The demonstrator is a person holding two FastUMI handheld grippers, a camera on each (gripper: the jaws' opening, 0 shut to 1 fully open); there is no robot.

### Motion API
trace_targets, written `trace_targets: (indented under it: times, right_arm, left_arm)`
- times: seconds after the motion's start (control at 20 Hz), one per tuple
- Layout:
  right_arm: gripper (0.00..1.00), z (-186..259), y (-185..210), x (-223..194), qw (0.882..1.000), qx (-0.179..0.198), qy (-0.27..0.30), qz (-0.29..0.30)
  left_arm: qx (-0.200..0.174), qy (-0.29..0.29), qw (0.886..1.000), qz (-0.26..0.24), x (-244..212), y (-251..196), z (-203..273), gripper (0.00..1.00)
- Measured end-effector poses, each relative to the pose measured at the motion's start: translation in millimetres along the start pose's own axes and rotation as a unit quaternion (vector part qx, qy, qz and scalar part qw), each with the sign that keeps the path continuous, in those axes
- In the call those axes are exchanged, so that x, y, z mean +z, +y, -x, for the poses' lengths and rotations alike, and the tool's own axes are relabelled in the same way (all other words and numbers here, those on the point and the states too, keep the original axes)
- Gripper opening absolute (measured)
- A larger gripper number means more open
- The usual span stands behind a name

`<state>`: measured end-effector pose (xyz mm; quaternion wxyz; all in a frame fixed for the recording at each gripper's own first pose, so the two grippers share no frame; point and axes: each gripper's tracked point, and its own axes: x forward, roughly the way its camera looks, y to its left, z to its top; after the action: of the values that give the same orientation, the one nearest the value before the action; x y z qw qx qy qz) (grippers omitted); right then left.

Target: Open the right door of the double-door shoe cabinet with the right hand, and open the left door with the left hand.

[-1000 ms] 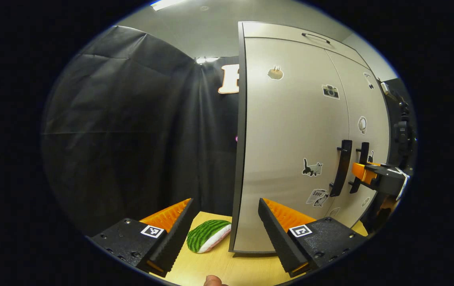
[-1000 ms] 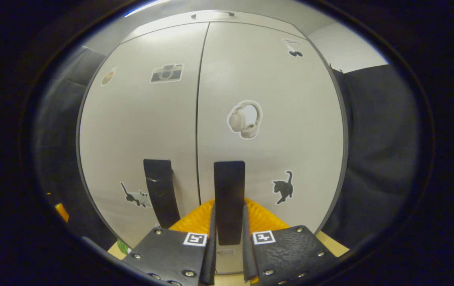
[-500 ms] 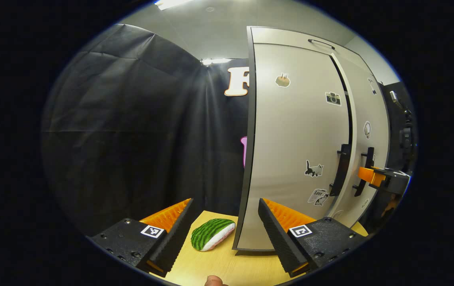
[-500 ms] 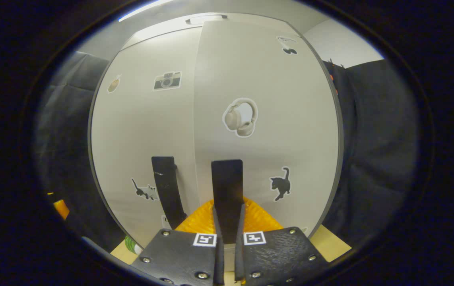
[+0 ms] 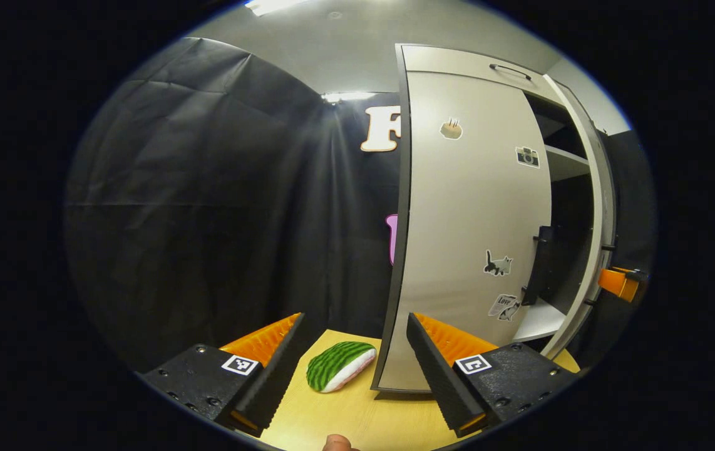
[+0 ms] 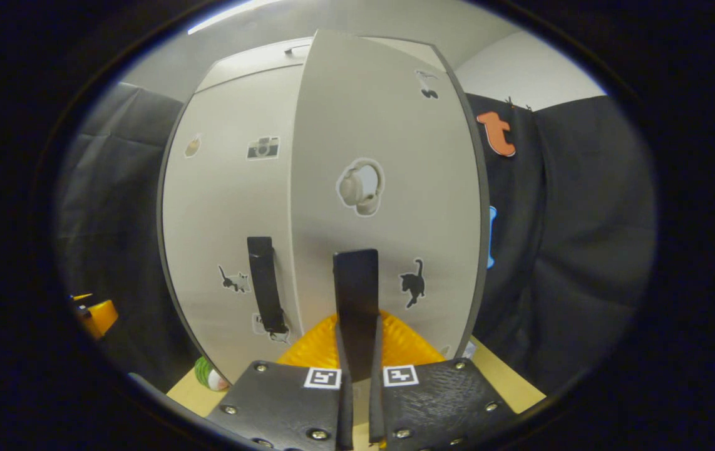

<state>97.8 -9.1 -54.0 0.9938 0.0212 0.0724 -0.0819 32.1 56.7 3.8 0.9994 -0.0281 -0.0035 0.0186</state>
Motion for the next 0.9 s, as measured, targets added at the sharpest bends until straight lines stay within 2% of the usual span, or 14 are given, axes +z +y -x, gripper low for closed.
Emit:
trace_targets:
  times: [0.2, 0.25, 0.4, 0.9]
  right_arm:
    - [0.10, -1.1, -8.5, -3.7, 1.000, -0.006, -0.002, 0.004]
    - [0.05, 7.3, -9.2, 1.3, 1.000, -0.004, -0.004, -0.004]
    - [0.05, 14.0, -14.8, 2.5, 1.000, -0.012, -0.003, -0.004]
    - [0.03, 27.6, -53.9, 1.9, 0.997, -0.078, -0.007, -0.019]
  left_arm:
    - [-0.003, 0.003, 1.000, 0.004, -0.1, -1.6, -1.2, 0.98]
    - [-0.005, 0.003, 1.000, 0.004, 0.4, -3.2, -2.4, 0.98]
    - [-0.016, 0.006, 1.000, 0.000, -0.7, -12.8, -7.8, 0.99]
    - [-0.089, 0.017, 0.996, -0.005, -6.2, -76.1, -19.3, 0.98]
